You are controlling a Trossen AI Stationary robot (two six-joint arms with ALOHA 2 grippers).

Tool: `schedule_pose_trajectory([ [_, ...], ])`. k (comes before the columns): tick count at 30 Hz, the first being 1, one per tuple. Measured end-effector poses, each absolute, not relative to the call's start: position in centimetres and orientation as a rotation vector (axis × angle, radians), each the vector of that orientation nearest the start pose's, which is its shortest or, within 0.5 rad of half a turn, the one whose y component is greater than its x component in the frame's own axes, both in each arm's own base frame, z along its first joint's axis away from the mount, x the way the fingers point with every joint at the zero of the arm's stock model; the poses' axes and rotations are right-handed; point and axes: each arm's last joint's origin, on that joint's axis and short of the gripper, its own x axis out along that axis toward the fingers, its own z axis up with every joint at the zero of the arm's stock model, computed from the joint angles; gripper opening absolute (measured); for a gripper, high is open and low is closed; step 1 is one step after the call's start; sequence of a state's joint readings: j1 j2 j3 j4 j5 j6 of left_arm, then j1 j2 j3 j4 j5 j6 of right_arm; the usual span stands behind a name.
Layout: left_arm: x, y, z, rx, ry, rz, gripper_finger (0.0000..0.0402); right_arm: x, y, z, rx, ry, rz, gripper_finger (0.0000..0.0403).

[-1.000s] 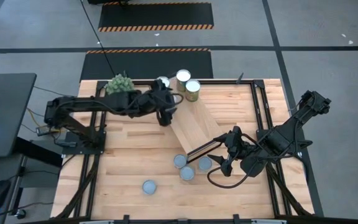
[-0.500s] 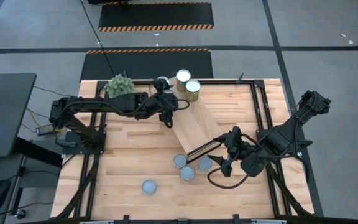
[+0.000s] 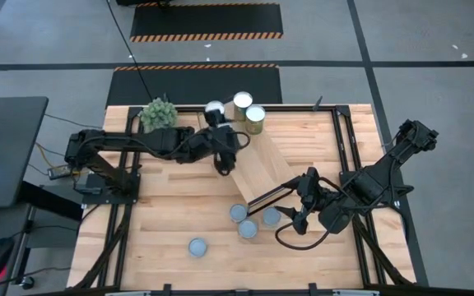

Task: Pick and place cans onto a shelf
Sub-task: Put the white-green can on the shelf

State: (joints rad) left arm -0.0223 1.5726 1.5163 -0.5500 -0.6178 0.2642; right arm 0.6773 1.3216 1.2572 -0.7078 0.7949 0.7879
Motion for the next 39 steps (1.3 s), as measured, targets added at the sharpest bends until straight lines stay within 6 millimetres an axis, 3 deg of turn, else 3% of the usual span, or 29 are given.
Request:
schedule_pose_trajectory([
  [8, 34.2, -5.0, 37.7, 0.118, 0.523, 0.282, 0.0359, 22.2, 15.7, 34.3, 0.191, 0.561, -0.139, 0.0347],
  [12, 33.1, -8.5, 37.3, 0.081, 0.559, 0.221, 0.0336, 21.6, 16.2, 33.9, 0.144, 0.626, -0.077, 0.0347],
  [21, 29.0, -14.1, 35.5, 0.076, 0.683, 0.307, 0.029, 20.9, 17.5, 32.6, 0.065, 0.695, -0.06, 0.0347],
  [30, 26.6, -16.8, 35.1, 0.079, 0.672, 0.347, 0.0254, 22.5, 19.7, 28.5, 0.072, 0.801, -0.177, 0.0347],
  [39, 26.2, -17.7, 30.9, 0.06, 0.731, 0.283, 0.021, 19.6, 21.3, 24.2, 0.18, 0.804, -0.305, 0.0347],
])
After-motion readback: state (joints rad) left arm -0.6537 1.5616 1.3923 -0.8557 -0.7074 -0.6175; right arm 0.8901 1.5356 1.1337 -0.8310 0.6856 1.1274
